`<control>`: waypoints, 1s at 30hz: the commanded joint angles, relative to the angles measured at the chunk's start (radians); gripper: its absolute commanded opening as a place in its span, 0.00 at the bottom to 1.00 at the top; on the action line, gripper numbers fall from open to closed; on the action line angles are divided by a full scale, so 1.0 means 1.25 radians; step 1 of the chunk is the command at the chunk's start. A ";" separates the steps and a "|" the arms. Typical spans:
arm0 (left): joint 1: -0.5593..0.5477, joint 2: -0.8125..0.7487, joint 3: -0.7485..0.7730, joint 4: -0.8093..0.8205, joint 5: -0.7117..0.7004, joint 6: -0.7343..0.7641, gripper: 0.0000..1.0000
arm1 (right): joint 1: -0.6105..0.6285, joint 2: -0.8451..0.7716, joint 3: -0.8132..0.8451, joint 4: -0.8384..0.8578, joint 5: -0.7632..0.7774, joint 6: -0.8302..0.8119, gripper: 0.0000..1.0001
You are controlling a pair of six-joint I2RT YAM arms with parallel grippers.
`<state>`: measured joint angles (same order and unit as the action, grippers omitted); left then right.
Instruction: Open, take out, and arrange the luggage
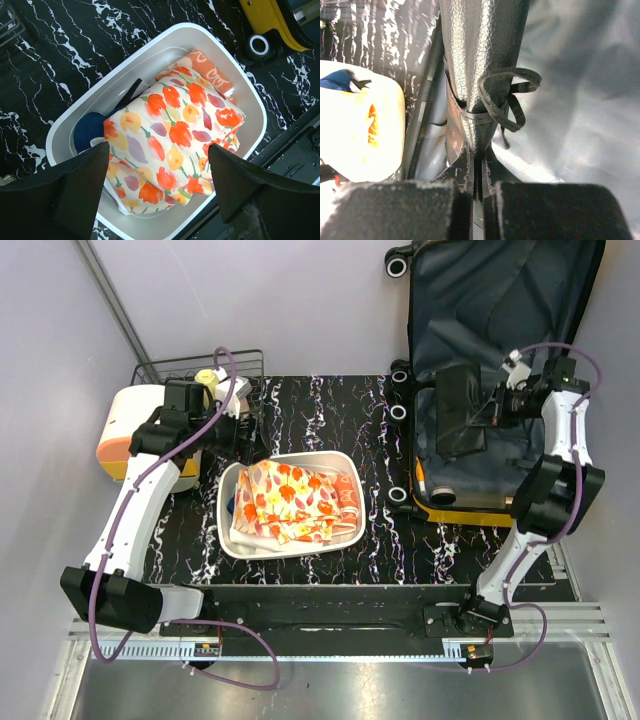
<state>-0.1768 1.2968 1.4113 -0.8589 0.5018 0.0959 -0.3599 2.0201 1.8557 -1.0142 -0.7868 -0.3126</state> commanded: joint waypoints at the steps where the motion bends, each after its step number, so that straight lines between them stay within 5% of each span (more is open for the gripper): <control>1: 0.037 -0.010 0.034 0.039 -0.026 -0.045 0.85 | 0.063 -0.185 0.048 0.072 -0.055 -0.042 0.00; 6: 0.173 0.048 0.102 -0.017 0.077 -0.133 0.89 | 0.252 -0.343 -0.030 0.147 0.114 -0.144 0.00; 10: 0.232 0.068 0.130 -0.050 0.129 -0.145 0.89 | 0.518 -0.439 -0.131 0.296 0.311 -0.187 0.00; 17: 0.294 0.052 0.091 -0.066 0.170 -0.136 0.90 | 0.854 -0.436 -0.278 0.502 0.662 -0.281 0.00; 27: 0.305 0.000 -0.009 -0.063 0.180 -0.103 0.90 | 1.139 -0.377 -0.587 0.898 0.947 -0.562 0.00; 30: 0.305 -0.010 -0.034 -0.061 0.190 -0.065 0.90 | 1.185 -0.324 -0.657 0.929 0.993 -0.583 0.15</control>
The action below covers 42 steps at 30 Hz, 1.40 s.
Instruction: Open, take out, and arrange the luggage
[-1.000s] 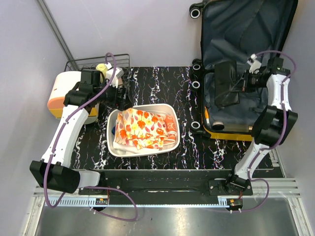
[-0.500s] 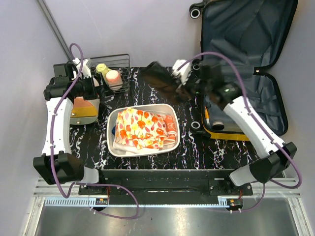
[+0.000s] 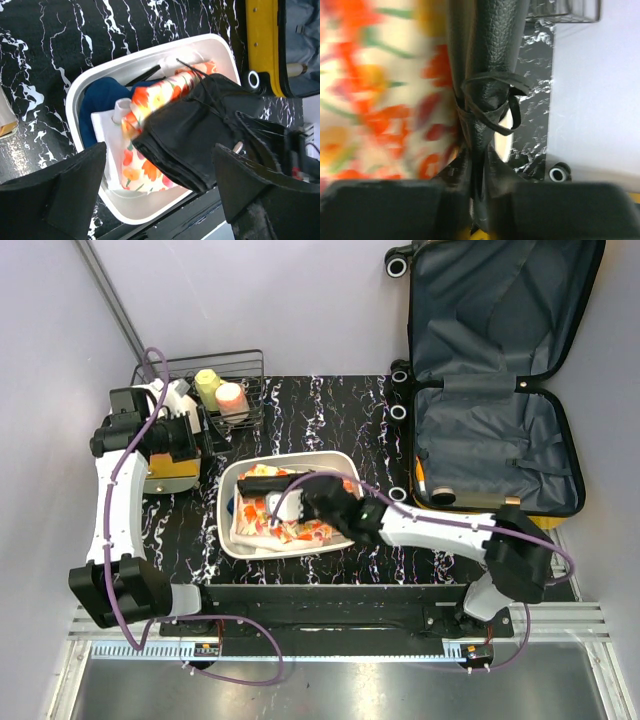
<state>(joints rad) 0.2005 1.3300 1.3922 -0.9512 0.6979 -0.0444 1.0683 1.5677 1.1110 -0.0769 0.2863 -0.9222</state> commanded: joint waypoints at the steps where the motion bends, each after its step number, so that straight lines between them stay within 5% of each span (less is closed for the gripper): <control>1: 0.003 -0.039 -0.024 0.006 0.045 0.064 0.90 | 0.042 0.042 -0.058 0.143 0.114 -0.072 0.47; 3: 0.000 -0.050 -0.033 -0.012 0.070 0.115 0.90 | 0.044 0.028 -0.024 0.027 0.044 0.028 0.68; 9: -0.023 -0.066 -0.036 -0.184 0.066 0.478 0.89 | 0.041 -0.094 -0.011 -0.078 -0.138 0.127 0.98; 16: -0.067 -0.124 -0.129 -0.216 -0.018 0.636 0.79 | -0.023 -0.265 -0.030 -0.287 -0.488 0.168 1.00; 21: -0.066 -0.097 -0.137 -0.194 0.033 0.538 0.74 | -0.036 -0.246 -0.035 -0.413 -0.563 0.148 0.78; 37: -0.065 -0.101 -0.079 -0.104 0.109 0.302 0.73 | -0.013 0.016 -0.027 -0.304 -0.419 0.195 0.58; 40: -0.059 -0.118 -0.073 -0.083 0.117 0.253 0.73 | -0.010 0.043 -0.036 -0.277 -0.366 0.201 0.39; 42: -0.054 -0.124 -0.062 -0.063 0.125 0.215 0.73 | -0.013 0.045 -0.031 -0.275 -0.343 0.205 0.16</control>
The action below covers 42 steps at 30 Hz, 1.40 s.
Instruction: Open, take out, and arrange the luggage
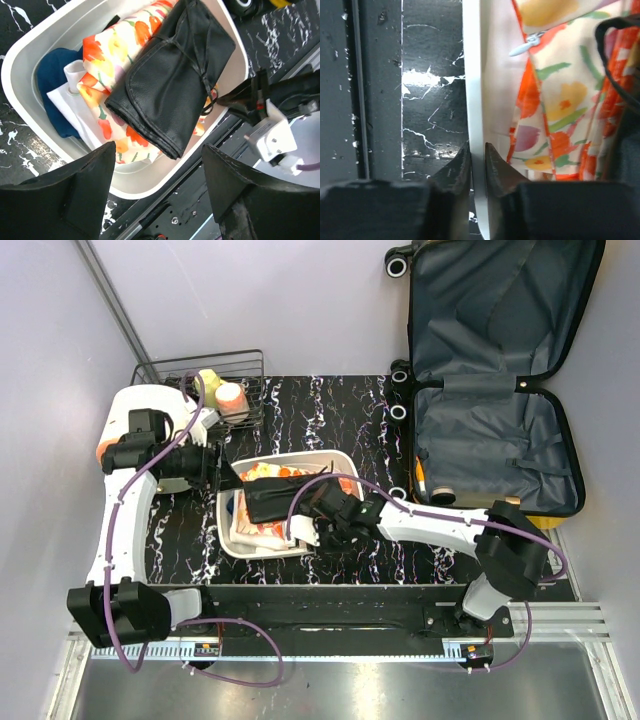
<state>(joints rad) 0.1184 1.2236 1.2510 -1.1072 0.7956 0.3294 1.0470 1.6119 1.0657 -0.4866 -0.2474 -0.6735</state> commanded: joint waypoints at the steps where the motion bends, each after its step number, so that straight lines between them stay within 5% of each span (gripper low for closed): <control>1: 0.013 -0.041 0.057 0.067 0.047 -0.093 0.73 | -0.001 0.010 0.015 0.053 0.093 0.022 0.10; 3: 0.013 -0.043 0.081 0.082 0.050 -0.120 0.73 | -0.027 0.006 0.029 0.049 0.089 0.034 0.00; 19: 0.013 0.021 0.174 0.107 0.037 -0.158 0.72 | -0.301 0.053 0.155 -0.012 -0.027 -0.175 0.00; 30: 0.013 0.031 0.160 0.094 0.012 -0.141 0.73 | -0.419 0.241 0.353 -0.001 -0.142 -0.417 0.00; 38: 0.032 0.018 0.167 0.044 -0.030 -0.105 0.78 | -0.469 0.401 0.554 -0.017 -0.138 -0.415 0.00; 42: 0.089 0.044 0.248 0.011 -0.083 -0.122 0.86 | -0.500 0.452 0.614 -0.016 -0.107 -0.426 0.18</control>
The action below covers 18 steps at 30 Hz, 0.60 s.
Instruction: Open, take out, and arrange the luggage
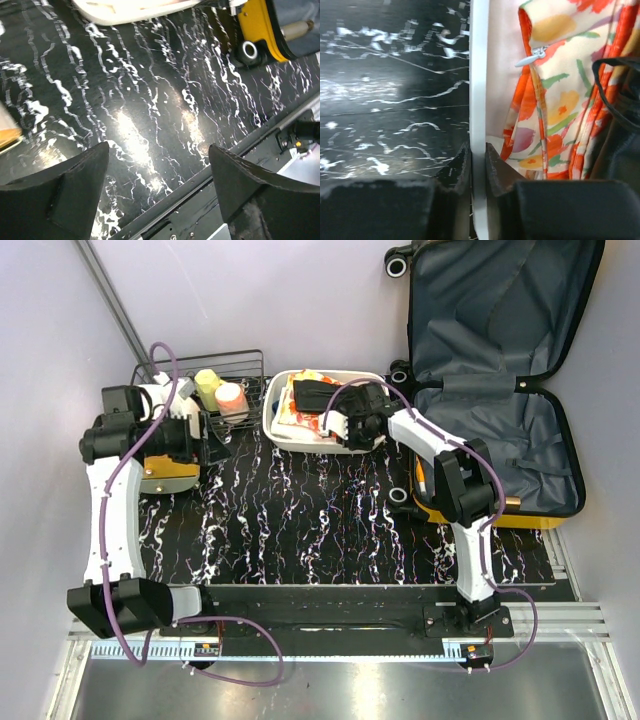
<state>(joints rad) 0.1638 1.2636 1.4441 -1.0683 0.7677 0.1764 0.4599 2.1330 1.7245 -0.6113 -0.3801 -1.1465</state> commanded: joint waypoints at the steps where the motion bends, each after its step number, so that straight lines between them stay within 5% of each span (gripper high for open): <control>1: 0.071 0.028 0.151 -0.034 -0.066 0.005 0.86 | -0.035 0.043 0.099 0.088 0.005 -0.040 0.28; 2: 0.091 0.043 0.181 -0.062 -0.072 0.007 0.87 | -0.045 0.054 0.110 0.087 0.007 -0.030 0.52; 6: 0.193 0.124 0.311 -0.094 -0.139 0.020 0.89 | -0.054 0.024 0.118 0.095 -0.011 0.035 0.94; 13: 0.301 0.298 0.588 -0.116 -0.188 0.005 0.99 | -0.054 -0.089 0.064 0.094 -0.071 0.166 1.00; 18: 0.308 0.383 0.608 -0.054 -0.231 0.002 0.99 | -0.054 -0.166 0.026 0.088 -0.090 0.263 1.00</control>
<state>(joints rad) 0.5472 1.6772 2.1708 -1.1896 0.5461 0.1860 0.3878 2.0624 1.7760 -0.5285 -0.4358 -0.9516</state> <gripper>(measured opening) 0.988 0.994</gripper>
